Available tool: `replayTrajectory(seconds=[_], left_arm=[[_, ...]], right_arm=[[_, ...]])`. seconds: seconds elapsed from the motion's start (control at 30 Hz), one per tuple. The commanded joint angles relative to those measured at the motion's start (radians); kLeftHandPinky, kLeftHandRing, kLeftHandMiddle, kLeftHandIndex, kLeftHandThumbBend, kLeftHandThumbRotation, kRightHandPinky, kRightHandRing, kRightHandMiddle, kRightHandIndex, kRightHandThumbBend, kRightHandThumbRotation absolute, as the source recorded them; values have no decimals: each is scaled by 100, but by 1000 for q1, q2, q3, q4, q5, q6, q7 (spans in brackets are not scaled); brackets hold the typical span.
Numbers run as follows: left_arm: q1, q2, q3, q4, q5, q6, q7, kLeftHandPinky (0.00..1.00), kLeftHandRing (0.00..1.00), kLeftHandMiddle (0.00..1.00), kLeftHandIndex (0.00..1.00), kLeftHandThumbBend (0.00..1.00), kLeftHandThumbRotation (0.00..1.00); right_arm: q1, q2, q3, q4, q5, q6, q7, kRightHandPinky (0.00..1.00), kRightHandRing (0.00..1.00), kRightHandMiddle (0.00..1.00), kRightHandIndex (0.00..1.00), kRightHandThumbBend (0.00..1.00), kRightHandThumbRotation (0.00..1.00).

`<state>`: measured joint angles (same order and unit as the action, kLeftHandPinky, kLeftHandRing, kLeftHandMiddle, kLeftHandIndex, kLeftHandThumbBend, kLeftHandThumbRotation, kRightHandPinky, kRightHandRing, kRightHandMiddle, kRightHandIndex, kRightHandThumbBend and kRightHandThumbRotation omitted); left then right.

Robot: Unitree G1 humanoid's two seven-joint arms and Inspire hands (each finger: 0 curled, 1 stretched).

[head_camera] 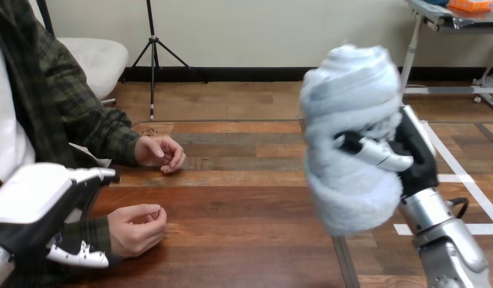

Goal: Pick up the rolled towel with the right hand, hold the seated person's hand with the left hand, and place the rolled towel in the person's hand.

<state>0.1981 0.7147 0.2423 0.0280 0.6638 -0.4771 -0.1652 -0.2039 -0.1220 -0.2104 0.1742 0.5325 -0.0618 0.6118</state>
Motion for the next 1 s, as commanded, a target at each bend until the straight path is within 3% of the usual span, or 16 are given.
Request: replayTrajectory(seconds=[0.0,0.4,0.67,0.97], left_arm=[[-77,52,-39,42,37,6,40,76,80,80,80,100,34],[-117,81,-104,141,103,-3,81,72,77,78,78,100,30],[-133,99,-138,180,135,-3,80,71,75,76,77,100,29],[-152,123,-183,237,181,-3,108,66,69,73,75,100,28]], right_arm=[[-22,-21,-21,-156,53,41,-27,10,15,24,32,77,0],[38,-41,-29,-347,112,138,-84,10,15,23,31,79,0],[58,-50,-35,-428,116,136,-89,9,14,22,28,76,0],[70,-70,-46,-492,178,158,-82,8,13,21,25,73,0]])
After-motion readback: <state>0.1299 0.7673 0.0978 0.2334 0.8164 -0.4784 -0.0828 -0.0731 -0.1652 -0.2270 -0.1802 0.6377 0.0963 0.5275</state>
